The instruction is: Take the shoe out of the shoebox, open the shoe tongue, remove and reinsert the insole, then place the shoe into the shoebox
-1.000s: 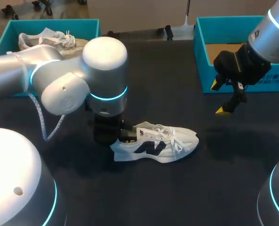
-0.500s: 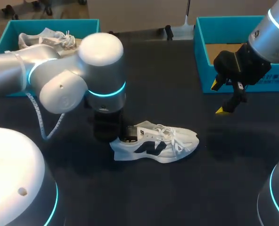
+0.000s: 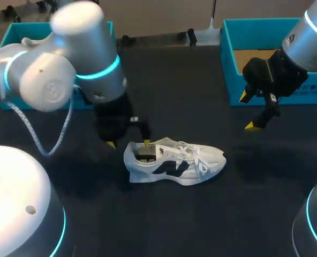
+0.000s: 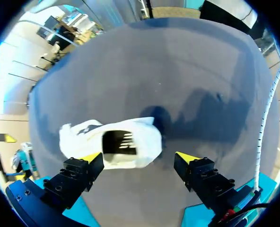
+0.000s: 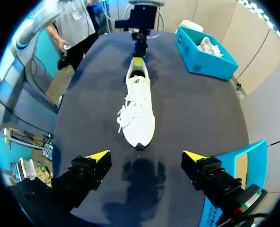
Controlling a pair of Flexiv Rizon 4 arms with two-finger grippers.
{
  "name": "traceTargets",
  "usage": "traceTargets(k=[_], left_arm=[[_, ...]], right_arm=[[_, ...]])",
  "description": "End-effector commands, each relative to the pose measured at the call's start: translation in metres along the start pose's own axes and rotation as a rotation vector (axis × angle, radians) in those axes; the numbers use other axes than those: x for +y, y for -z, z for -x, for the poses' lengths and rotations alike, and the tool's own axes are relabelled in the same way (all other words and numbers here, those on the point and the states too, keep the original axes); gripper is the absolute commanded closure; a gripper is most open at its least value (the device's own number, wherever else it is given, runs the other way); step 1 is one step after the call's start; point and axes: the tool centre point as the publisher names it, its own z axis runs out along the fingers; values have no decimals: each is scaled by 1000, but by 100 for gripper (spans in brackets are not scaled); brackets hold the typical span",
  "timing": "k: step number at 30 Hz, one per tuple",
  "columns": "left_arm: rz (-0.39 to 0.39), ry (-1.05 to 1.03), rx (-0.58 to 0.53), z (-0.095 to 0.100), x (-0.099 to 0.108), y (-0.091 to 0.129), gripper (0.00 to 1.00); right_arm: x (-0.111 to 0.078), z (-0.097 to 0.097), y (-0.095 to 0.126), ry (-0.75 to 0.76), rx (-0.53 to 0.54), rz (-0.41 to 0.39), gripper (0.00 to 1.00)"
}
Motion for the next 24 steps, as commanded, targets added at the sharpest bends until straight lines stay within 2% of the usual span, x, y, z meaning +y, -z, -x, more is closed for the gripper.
traceTargets(k=[1, 11, 16, 24], left_arm=[[22, 46, -118, -10, -12, 29, 0], [60, 372, -243, -37, -16, 60, 0], [8, 590, -351, -53, -14, 61, 0], [0, 613, -375, -55, -14, 61, 0]], right_arm=[[0, 0, -1, -1, -1, -3, 0], [0, 0, -1, -1, -1, -3, 0], [0, 0, -1, -1, -1, -3, 0], [0, 0, -1, -1, -1, -3, 0]])
